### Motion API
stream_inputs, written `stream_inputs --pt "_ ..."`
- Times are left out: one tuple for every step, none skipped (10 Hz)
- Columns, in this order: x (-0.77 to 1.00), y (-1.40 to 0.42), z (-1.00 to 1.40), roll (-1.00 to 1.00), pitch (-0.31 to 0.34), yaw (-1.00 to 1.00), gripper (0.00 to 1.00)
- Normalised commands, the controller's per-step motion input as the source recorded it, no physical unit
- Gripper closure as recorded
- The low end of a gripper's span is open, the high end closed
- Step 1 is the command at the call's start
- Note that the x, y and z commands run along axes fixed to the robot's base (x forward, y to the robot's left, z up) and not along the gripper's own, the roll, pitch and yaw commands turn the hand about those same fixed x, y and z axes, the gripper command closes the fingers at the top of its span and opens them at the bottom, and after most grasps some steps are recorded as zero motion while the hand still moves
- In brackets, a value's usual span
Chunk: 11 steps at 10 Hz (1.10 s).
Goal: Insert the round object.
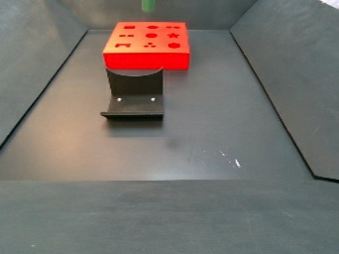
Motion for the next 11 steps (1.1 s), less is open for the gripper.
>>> stream_inputs --pt "0.77 -0.22 -0.39 0.18 0.373 0.0 1.0" --pt "0.69 -0.13 -0.19 0.1 0.46 0.0 1.0" --pt "0.66 -0.04 -0.03 0.04 0.4 -0.02 1.0" --pt "0.0 -0.03 0.0 0.02 0.0 0.0 1.0" --pt "0.12 -0.17 -0.11 0.15 0.0 0.0 1.0" --pt "0.2 -0.26 -0.19 0.24 0.029 0.0 1.0" --pt "0.17 -0.29 -0.25 0.38 0.046 0.0 1.0" --pt "0.15 -0.29 -0.21 0.5 0.09 0.0 1.0" --pt "0.1 -0.2 -0.1 0.5 0.087 -0.01 1.0" --pt "0.03 -0.12 -0.05 0.5 0.136 -0.08 1.0" --pt "-0.16 0.1 -0.21 0.1 0.044 -0.31 1.0"
